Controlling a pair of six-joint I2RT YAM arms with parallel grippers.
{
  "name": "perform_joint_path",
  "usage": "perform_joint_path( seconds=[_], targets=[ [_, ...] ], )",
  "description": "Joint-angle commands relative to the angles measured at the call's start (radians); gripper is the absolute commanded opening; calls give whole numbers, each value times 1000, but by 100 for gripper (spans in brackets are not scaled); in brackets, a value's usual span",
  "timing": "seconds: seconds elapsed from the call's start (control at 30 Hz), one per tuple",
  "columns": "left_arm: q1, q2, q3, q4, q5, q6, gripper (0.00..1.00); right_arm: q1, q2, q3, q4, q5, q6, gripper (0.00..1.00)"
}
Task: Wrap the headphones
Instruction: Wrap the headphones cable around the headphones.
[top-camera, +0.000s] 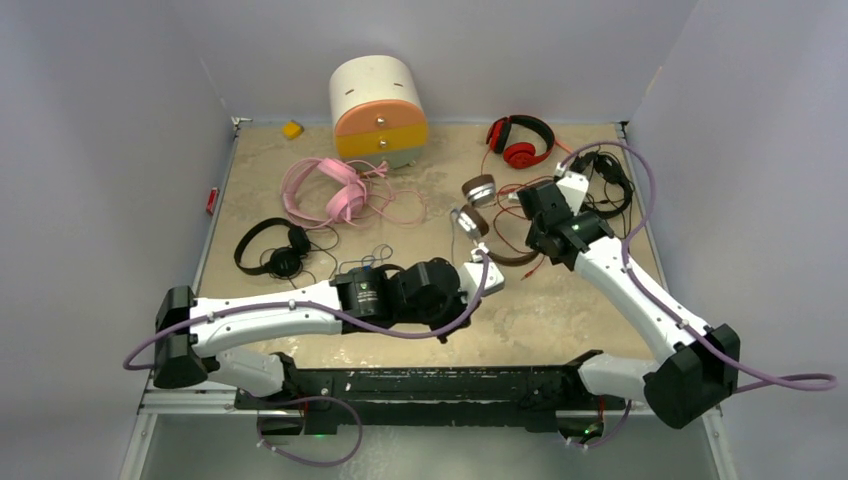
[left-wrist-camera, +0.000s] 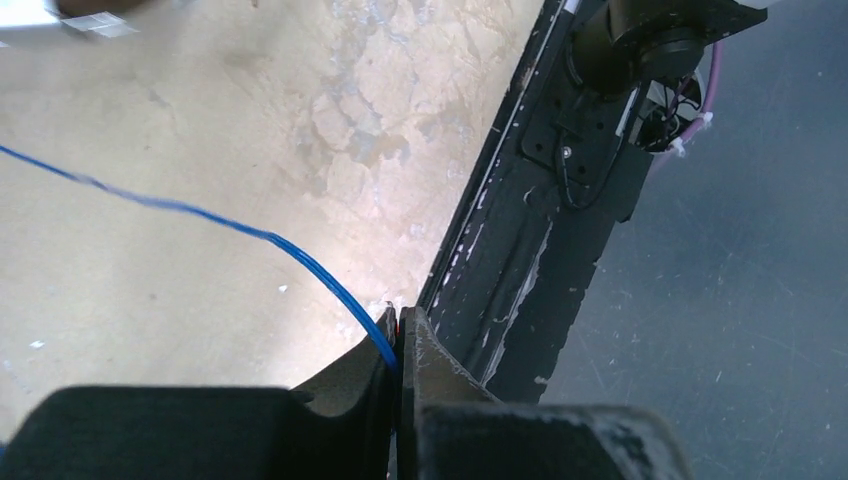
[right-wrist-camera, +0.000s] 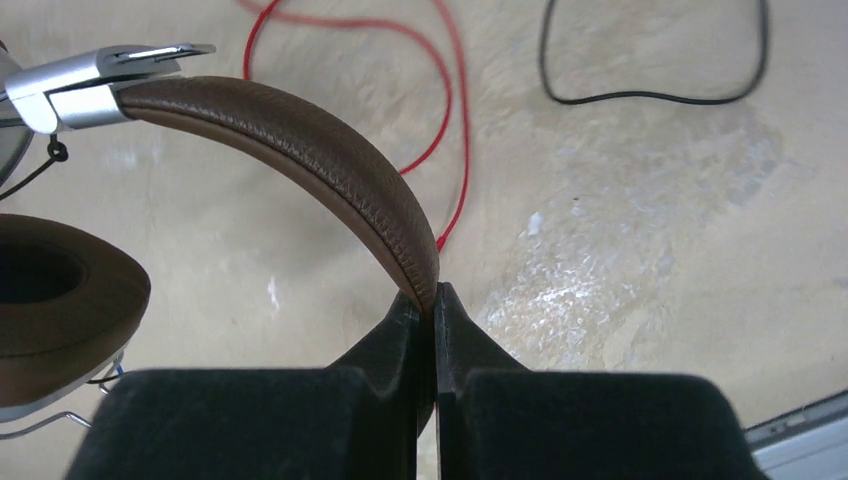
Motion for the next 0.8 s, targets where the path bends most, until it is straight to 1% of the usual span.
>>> perform_joint_path(
  seconds=[0.0, 0.07, 0.13, 0.23, 0.3, 0.4, 0.47, 0.57, 0.77],
  targets=[
    [75, -72, 64, -90, 6, 73, 0, 3, -62, -73, 225, -200, -262, 0],
    [139, -102, 72, -101, 51, 77, 0, 3, -89, -103, 251, -246, -306, 0],
    [179, -130, 82, -102, 95, 92, 0, 3, -117, -128, 282, -306, -350, 0],
    [188, -125, 119, -123, 145, 129, 0, 4, -155, -158, 340, -402, -447, 0],
    [193, -105, 148, -146, 173, 144, 0, 3, -183, -173, 354, -516, -479, 0],
    [210, -77, 173, -159, 176, 153, 0, 3, -243, -214, 391, -619, -525, 0],
    [243, -75, 176, -143, 214, 157, 0, 3, -274, -233, 399, -629, -534, 0],
    [285, -70, 191, -118, 286, 160, 0, 3, -262, -232, 377, -683, -530, 0],
    [367, -21, 272, -145, 345, 184, 0, 5, -242, -244, 350, -779, -524, 0]
  ],
)
